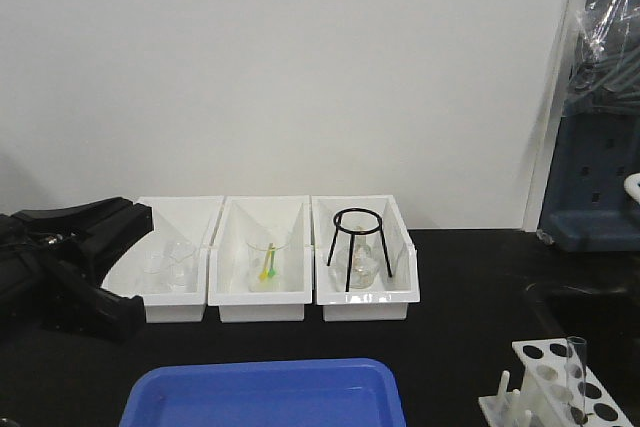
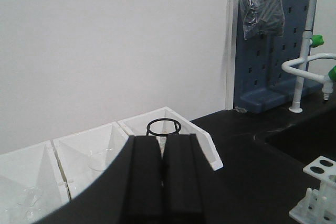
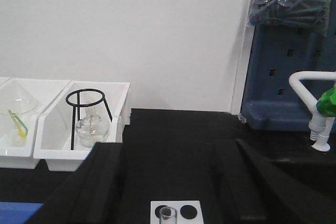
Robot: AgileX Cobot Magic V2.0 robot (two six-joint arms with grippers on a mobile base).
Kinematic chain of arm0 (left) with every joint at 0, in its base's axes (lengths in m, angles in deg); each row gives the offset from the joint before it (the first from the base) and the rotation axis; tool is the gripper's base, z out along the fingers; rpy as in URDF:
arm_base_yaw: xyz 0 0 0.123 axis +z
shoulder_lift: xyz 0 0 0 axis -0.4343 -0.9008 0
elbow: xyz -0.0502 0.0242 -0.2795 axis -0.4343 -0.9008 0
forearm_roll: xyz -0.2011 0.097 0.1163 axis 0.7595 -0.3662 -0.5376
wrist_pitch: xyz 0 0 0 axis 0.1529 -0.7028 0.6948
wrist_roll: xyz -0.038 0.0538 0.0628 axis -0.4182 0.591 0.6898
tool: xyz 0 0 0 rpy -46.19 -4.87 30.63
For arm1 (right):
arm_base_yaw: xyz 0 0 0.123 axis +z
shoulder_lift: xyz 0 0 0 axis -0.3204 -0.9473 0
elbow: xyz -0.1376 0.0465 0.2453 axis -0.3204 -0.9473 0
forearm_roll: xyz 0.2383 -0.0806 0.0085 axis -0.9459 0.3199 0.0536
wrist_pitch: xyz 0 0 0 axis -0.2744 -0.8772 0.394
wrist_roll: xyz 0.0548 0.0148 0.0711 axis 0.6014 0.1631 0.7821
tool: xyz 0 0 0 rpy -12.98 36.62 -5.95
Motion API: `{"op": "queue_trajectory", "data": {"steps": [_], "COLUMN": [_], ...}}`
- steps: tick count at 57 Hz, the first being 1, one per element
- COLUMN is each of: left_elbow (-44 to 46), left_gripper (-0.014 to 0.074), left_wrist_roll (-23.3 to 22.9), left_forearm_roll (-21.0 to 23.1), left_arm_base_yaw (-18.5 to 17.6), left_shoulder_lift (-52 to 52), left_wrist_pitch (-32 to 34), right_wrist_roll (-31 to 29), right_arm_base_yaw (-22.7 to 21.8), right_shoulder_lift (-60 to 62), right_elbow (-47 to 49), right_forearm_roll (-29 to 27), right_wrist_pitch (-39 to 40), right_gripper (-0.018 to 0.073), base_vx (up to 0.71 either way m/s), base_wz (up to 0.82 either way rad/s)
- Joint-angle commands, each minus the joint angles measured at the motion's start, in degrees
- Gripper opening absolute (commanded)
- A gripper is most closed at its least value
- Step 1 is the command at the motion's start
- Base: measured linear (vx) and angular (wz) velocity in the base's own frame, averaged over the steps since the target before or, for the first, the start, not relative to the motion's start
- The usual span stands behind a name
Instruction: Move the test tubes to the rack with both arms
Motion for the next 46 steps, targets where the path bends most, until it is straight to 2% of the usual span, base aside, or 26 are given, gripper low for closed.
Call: {"op": "queue_trajectory", "data": {"steps": [1, 14, 20, 30, 46], "left_elbow": [1.6, 0.7, -1.7, -9.7, -24.6], "left_gripper": [0.0064, 0.0042, -0.0002, -0.0005, -0.0004], "left_wrist_roll": [0.0, 2.0, 2.5, 2.5, 2.5], "left_forearm_roll": [0.8, 0.8, 0.9, 0.9, 1.0], "left_arm_base_yaw": [0.0, 0.0, 1.8, 8.1, 22.2], "left_shoulder_lift": [1.2, 4.5, 8.3, 17.5, 37.1], "left_wrist_pitch": [4.2, -2.0, -4.8, -4.8, -5.3], "right_wrist_roll": [-0.5, -0.5, -0.5, -0.5, -0.5], "right_arm_base_yaw": [-0.4, -0.4, -0.4, -0.4, -0.4], "right_shoulder_lift": [0.5, 0.5, 0.5, 0.5, 0.5], "right_elbow": [2.0, 2.0, 2.0, 2.0, 2.0], "right_forearm_roll": [0.4, 0.4, 0.4, 0.4, 0.4], "right_wrist_pitch": [4.7, 4.3, 4.3, 4.3, 4.3], "right_gripper": [0.0435, 0.0435, 0.0435, 0.0435, 0.0435], "base_vx": [0.0, 0.0, 0.0, 0.0, 0.0], "base_wz": [0.0, 0.0, 0.0, 0.0, 0.0]}}
